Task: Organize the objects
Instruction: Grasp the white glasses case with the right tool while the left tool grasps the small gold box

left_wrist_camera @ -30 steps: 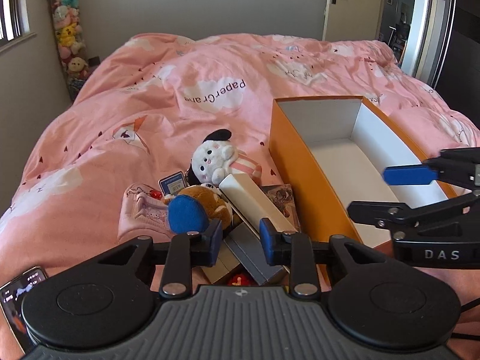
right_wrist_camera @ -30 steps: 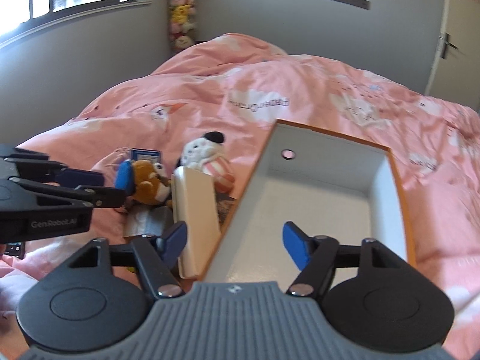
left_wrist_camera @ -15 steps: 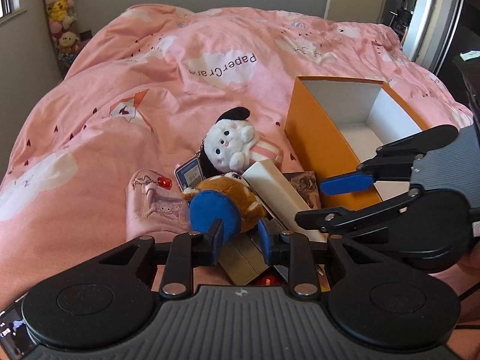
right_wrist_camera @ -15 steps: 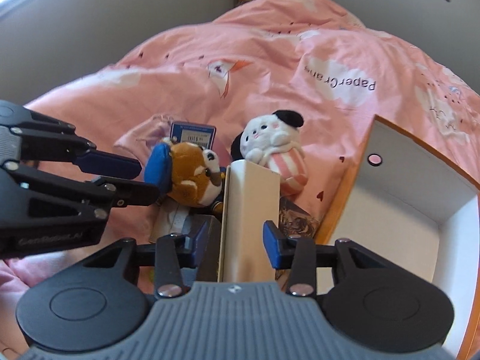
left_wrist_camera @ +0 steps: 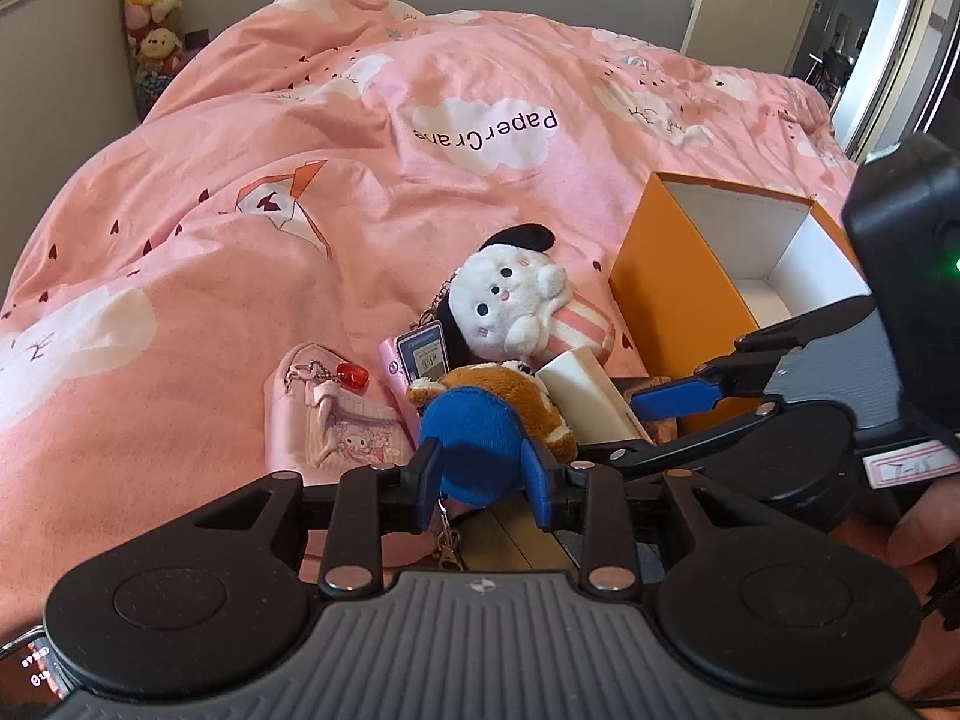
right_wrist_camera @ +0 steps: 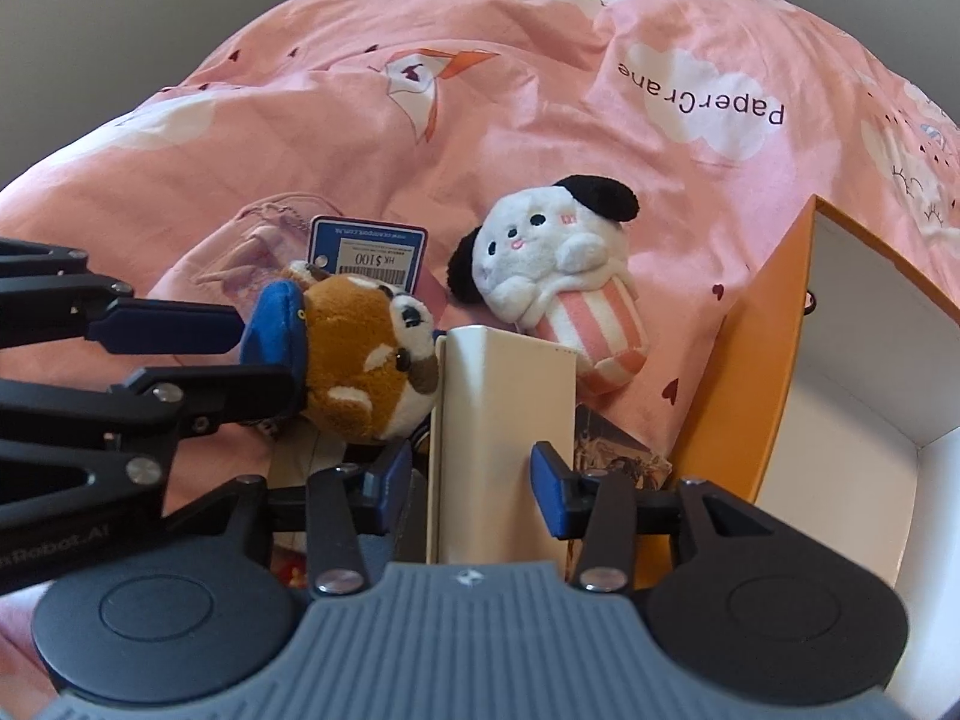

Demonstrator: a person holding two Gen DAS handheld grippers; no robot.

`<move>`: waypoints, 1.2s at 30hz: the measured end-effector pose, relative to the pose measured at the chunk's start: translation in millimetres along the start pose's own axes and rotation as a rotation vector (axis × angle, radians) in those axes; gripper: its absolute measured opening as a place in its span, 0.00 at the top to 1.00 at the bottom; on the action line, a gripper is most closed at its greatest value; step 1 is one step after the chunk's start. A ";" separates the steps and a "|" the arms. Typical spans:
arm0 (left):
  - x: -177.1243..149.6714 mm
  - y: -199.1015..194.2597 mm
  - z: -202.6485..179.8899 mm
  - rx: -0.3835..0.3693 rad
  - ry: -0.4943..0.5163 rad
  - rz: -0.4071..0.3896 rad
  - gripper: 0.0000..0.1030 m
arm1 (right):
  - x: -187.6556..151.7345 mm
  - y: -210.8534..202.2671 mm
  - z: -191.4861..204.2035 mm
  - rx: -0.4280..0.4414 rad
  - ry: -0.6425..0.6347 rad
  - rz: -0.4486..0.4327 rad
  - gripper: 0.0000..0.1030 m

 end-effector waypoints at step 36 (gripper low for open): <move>-30.3 57.7 18.6 -0.137 -0.443 0.253 0.25 | -6.3 -52.8 -24.4 -0.012 0.051 -0.159 0.69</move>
Point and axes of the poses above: each gripper's, at about its wrist camera, not at the fingertips, and y roughly the way its jaws point, z to its left, x to its top, the point moved 7 cm from there along y, roughly the way its jaws point, and after that the axes turned 8 degrees about z, right-handed, at the moved point
